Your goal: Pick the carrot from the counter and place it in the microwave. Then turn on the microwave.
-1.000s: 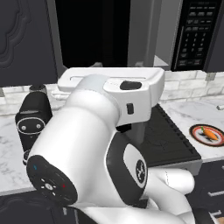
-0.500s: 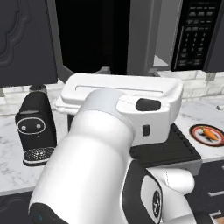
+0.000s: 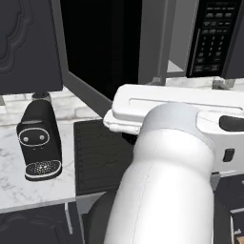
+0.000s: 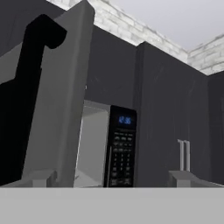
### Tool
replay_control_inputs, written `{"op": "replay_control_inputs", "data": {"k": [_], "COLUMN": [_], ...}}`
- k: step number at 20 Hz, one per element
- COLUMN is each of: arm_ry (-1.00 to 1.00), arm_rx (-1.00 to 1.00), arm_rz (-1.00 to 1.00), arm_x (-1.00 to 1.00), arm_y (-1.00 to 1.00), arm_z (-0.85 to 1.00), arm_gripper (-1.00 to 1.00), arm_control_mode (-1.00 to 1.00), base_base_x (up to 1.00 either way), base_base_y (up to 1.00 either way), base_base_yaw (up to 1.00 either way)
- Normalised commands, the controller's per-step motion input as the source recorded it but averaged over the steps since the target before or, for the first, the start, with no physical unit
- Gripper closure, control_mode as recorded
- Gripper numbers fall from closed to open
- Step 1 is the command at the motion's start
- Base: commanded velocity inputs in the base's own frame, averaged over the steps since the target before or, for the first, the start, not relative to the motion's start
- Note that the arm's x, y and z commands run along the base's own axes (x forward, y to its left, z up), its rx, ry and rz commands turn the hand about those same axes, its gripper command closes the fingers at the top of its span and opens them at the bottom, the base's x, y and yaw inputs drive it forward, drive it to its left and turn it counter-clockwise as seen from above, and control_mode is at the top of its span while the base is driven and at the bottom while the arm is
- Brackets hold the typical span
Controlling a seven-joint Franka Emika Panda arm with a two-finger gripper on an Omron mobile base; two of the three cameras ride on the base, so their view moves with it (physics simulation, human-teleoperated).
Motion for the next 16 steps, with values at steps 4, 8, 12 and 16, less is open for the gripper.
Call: {"op": "replay_control_inputs", "data": {"k": [4, 8, 12, 16], "arm_ry": [0.0, 0.06, 0.12, 0.21], "arm_rx": [0.0, 0.0, 0.03, 0.09], "arm_rz": [0.0, 0.01, 0.0, 0.0], "arm_x": [-0.29, -0.42, -0.31, -0.21], "arm_y": [-0.68, -0.63, -0.51, -0.47], "arm_z": [0.0, 0.0, 0.0, 0.0], "arm_gripper": [-1.0, -1.0, -1.0, -1.0], "arm_control_mode": [-1.0, -1.0, -1.0, -1.0], "base_base_x": [0.0, 0.0, 0.0, 0.0], "base_base_y": [0.0, 0.0, 0.0, 0.0], "base_base_yaw": [0.0, 0.0, 0.0, 0.0]}}
